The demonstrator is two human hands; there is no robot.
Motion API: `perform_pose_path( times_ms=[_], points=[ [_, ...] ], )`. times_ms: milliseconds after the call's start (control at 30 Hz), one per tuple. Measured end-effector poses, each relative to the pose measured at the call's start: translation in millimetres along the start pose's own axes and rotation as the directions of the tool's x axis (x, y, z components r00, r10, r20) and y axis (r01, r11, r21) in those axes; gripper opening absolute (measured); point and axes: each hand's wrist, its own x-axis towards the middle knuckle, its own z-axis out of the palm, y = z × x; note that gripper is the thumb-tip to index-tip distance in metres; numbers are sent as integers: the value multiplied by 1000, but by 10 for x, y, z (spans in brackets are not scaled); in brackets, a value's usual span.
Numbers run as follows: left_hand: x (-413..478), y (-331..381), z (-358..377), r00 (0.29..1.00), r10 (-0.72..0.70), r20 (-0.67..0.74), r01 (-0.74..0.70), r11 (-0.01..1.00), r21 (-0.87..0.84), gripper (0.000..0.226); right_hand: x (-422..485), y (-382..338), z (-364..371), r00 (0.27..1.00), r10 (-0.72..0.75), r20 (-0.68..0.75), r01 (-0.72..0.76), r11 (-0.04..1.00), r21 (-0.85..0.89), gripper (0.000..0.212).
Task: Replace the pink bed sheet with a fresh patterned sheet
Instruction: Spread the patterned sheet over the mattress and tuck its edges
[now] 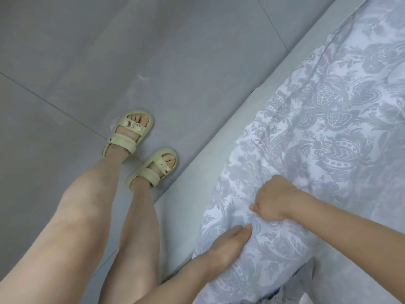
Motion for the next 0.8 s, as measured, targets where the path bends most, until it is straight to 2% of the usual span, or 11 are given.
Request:
perform_pose_path(
  times_ms=[67,133,233,300,400,500,533,600,667,733,800],
  points=[
    [-4,47,-85,999,22,33,-24,998,49,69,-57,-46,-22,992,24,123,-23,1000,-15,55],
    [-5,240,-202,995,102,-9,-96,957,274,44,-21,-22,-20,986,61,157,-56,998,-38,59],
    [66,385,-415,911,339,-236,-160,816,555,32,79,3,-52,966,86,243,-90,996,6,49],
    [138,436,-528,861,368,-351,-163,853,495,25,101,74,-91,968,82,239,-103,991,80,45],
    [333,507,-446,860,383,-338,-206,866,456,34,56,206,-157,983,95,160,-119,982,150,38],
    [359,512,-171,817,464,-343,-313,856,412,11,-17,250,-88,992,121,-26,-115,976,183,27],
    [358,480,-92,814,485,-321,-332,840,429,10,-13,267,-64,973,155,-172,-115,968,222,25],
    [394,408,22,844,458,-279,-332,855,399,18,11,347,-73,831,228,-508,-107,961,255,22],
    [379,444,72,931,303,-201,-272,947,172,21,74,447,-128,715,194,-672,-53,973,224,42],
    [358,523,69,990,137,-46,-141,985,-101,26,80,480,-168,780,88,-619,51,978,203,37],
    [377,589,48,994,99,47,-94,990,-104,40,33,480,-127,913,68,-403,21,977,212,27]
  ],
)
